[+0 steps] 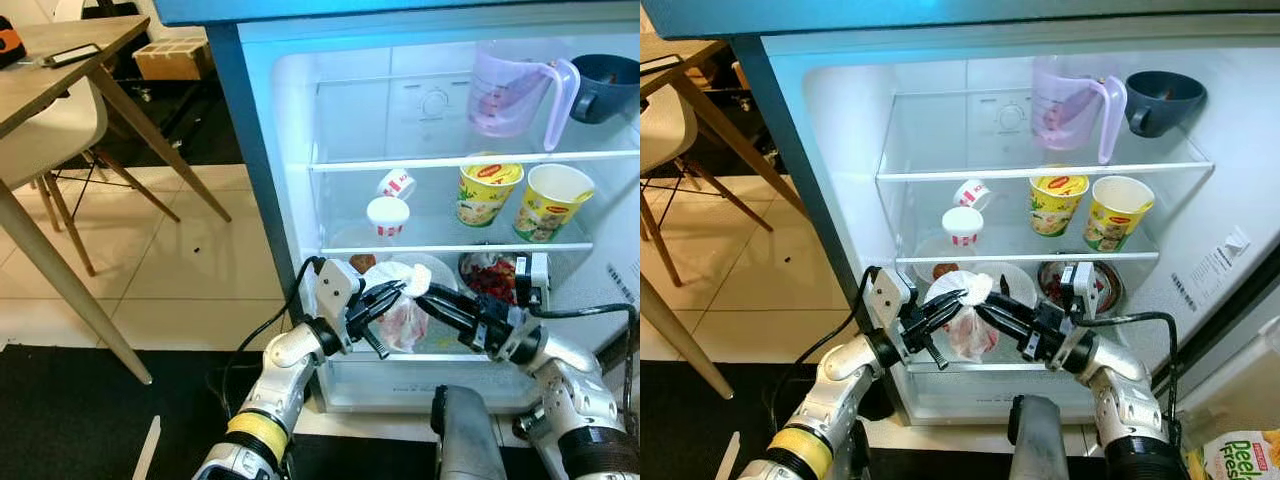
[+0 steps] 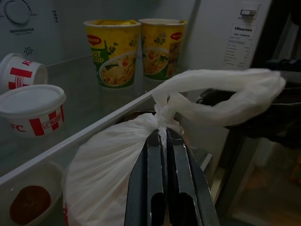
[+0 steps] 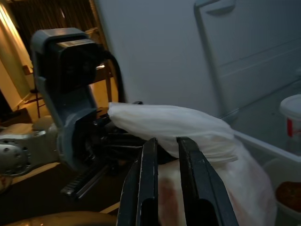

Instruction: Restocking fridge

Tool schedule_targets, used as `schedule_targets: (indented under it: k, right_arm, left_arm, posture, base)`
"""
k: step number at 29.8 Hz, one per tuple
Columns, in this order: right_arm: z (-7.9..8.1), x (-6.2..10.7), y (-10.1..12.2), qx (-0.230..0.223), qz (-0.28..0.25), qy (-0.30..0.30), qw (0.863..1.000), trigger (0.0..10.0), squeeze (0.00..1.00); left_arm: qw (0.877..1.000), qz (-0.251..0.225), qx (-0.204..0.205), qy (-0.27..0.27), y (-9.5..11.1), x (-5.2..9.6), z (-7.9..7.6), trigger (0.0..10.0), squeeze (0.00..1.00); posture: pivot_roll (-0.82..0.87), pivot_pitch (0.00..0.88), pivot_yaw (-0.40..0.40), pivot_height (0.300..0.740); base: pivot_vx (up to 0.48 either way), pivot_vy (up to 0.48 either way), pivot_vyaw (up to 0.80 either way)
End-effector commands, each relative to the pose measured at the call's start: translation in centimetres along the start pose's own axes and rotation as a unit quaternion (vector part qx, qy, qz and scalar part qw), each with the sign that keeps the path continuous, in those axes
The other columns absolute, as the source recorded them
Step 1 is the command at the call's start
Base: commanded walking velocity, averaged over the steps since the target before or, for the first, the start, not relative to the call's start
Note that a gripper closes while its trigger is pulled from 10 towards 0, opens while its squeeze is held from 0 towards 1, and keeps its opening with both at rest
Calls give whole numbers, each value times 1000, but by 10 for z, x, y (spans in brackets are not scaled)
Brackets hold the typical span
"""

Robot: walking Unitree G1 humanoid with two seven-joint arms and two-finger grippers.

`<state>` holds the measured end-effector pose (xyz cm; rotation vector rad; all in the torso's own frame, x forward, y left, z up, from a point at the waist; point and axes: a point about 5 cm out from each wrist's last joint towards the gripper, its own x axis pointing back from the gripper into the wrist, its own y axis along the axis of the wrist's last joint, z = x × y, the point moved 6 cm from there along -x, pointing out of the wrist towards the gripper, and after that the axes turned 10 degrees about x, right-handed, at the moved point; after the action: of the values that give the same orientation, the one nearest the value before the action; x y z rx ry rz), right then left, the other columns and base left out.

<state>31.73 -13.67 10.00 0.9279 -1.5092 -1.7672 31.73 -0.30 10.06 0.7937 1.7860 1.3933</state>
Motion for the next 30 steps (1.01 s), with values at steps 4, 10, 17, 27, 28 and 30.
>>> schedule_targets:
  k: [4,10,17,27,28,30]
  right_arm:
    - [-22,2,12,6,-21,-63,998,10000,224]
    - [-25,2,13,1,-26,-69,997,10000,1000]
    - [-10,11,7,0,0,-6,1000,10000,1000]
    - [-1,10,9,26,25,40,999,10000,1000]
    - [-1,10,9,26,25,40,999,10000,1000]
    - [-1,9,13,40,30,49,998,10000,1000]
  left_arm:
    - [1000,-14,0,-1,9,-1,0,10000,0]
    - [1000,-14,1,-3,10,-2,-1,10000,0]
    - [1000,-13,0,-7,11,-2,-3,10000,0]
    - [1000,-12,2,-16,12,-3,-6,10000,0]
    - [1000,-12,2,-16,12,-3,-6,10000,0]
    - [1000,-12,3,-21,12,-4,-8,10000,0]
  posture:
    - [-43,25,57,395]
    - [-43,24,57,395]
    - [-42,25,55,395]
    - [-43,20,51,395]
    - [-43,20,51,395]
    - [-44,18,50,395]
  base:
    - [0,0,0]
    - [0,0,0]
    - [0,0,0]
    - [0,0,0]
    - [0,0,0]
    - [0,0,0]
